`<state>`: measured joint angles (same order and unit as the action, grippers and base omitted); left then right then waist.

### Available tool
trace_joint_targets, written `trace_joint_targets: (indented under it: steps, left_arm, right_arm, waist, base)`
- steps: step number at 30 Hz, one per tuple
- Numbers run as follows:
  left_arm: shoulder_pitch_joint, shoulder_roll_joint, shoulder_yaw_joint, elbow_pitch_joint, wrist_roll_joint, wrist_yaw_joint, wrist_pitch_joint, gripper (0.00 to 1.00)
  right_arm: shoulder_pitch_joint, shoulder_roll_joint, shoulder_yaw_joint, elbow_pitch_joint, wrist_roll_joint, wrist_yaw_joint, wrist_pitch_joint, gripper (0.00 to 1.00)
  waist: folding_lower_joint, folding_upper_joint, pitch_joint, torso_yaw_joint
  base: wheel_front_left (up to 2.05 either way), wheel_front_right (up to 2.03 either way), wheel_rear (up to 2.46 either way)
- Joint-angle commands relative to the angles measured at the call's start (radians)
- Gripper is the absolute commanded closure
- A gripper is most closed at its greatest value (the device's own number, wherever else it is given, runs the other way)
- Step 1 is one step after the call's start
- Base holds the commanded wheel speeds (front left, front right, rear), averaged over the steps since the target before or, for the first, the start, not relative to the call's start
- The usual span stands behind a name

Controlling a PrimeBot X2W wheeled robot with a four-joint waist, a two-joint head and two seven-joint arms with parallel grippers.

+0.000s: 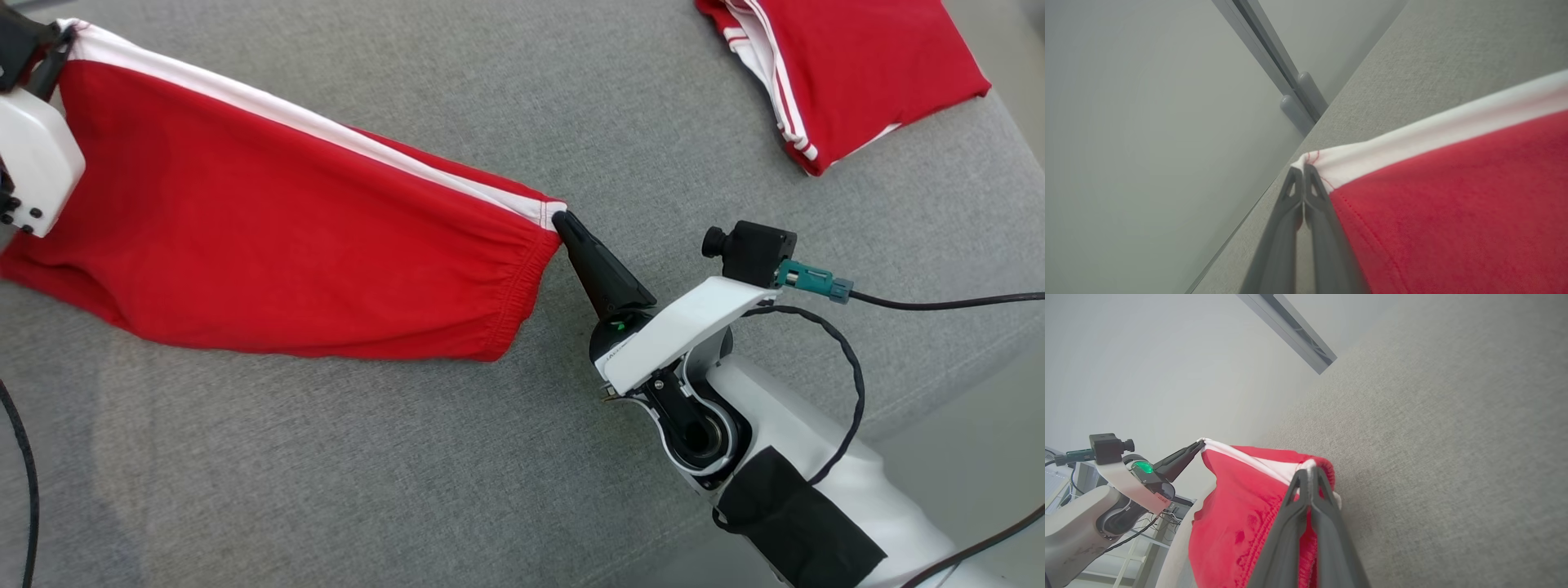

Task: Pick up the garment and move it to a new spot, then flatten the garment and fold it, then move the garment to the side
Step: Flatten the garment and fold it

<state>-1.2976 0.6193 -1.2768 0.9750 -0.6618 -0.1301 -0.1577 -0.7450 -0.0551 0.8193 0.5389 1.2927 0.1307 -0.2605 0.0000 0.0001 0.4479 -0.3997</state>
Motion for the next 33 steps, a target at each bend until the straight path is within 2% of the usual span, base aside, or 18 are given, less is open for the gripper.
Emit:
trace_joint_targets:
  steps: [1, 14, 15, 16, 17, 18, 19, 20, 21, 22, 23, 33]
  left_arm:
    - [-0.015, 0.013, -0.001, 0.014, -0.006, -0.001, 0.007, 1.0]
    - [-0.022, 0.004, -0.002, 0.071, -0.001, 0.0, 0.023, 1.0]
    - [-0.02, 0.001, -0.002, 0.074, -0.007, 0.0, 0.023, 0.96]
    - [-0.018, -0.002, -0.002, 0.076, -0.008, 0.0, 0.022, 0.79]
    - [-0.015, -0.005, -0.002, 0.078, -0.009, 0.0, 0.021, 0.66]
    - [-0.013, -0.009, -0.002, 0.079, -0.01, 0.0, 0.022, 0.61]
    - [-0.011, -0.013, -0.002, 0.08, -0.01, 0.0, 0.023, 0.59]
    - [-0.011, -0.016, -0.002, 0.083, -0.011, 0.0, 0.025, 0.56]
    - [-0.012, -0.018, -0.002, 0.088, -0.014, 0.0, 0.027, 0.44]
    - [-0.013, -0.02, -0.002, 0.091, -0.015, 0.0, 0.028, 0.07]
    - [-0.014, -0.022, -0.002, 0.096, -0.017, 0.0, 0.027, 0.0]
    - [0.016, -0.069, -0.002, 0.144, -0.041, 0.0, -0.035, 0.0]
  right_arm:
    - [-0.008, 0.0, -0.004, -0.004, -0.007, 0.0, -0.007, 1.0]
    - [-0.023, 0.0, -0.022, -0.044, 0.025, 0.0, -0.007, 1.0]
    - [-0.024, 0.0, -0.021, -0.041, 0.025, 0.0, -0.007, 1.0]
    - [-0.025, 0.0, -0.018, -0.036, 0.023, 0.0, -0.007, 0.87]
    - [-0.027, 0.0, -0.018, -0.035, 0.022, 0.0, -0.007, 0.67]
    - [-0.028, 0.001, -0.017, -0.034, 0.02, 0.0, -0.007, 0.52]
    - [-0.028, 0.001, -0.015, -0.033, 0.019, 0.0, -0.006, 0.1]
    - [-0.028, 0.001, -0.016, -0.032, 0.019, 0.0, -0.006, 0.0]
    - [-0.03, 0.001, -0.016, -0.032, 0.021, 0.0, -0.006, 0.0]
    - [-0.031, 0.001, -0.016, -0.032, 0.024, 0.0, -0.006, 0.0]
    - [-0.033, 0.001, -0.011, -0.03, 0.025, 0.0, -0.006, 0.0]
    - [-0.018, 0.0, -0.065, 0.015, -0.026, 0.0, -0.006, 0.0]
  waist:
    - [0.0, -0.0001, 0.022, -0.017]
    - [0.0, -0.0001, 0.063, -0.015]
    - [0.0, -0.0001, 0.063, -0.014]
    - [0.0, -0.0001, 0.064, -0.012]
    - [0.0, -0.0001, 0.065, -0.011]
    - [0.0, -0.0001, 0.065, -0.009]
    - [0.0, -0.0001, 0.065, -0.008]
    - [0.0, -0.0001, 0.065, -0.007]
    - [0.0, -0.0001, 0.066, -0.005]
    - [0.0, -0.0001, 0.066, -0.003]
    - [0.0, -0.0001, 0.066, -0.002]
    - [0.0, -0.0001, 0.006, 0.034]
  base:
    - [0.0, 0.0, 0.0]
    - [0.0, 0.0, 0.0]
    - [0.0, 0.0, 0.0]
    - [0.0, 0.0, 0.0]
    - [0.0, 0.0, 0.0]
    - [0.0, 0.0, 0.0]
    - [0.0, 0.0, 0.0]
    - [0.0, 0.0, 0.0]
    - [0.0, 0.0, 0.0]
    - [0.0, 0.0, 0.0]
    - [0.0, 0.0, 0.0]
    - [0.0, 0.0, 0.0]
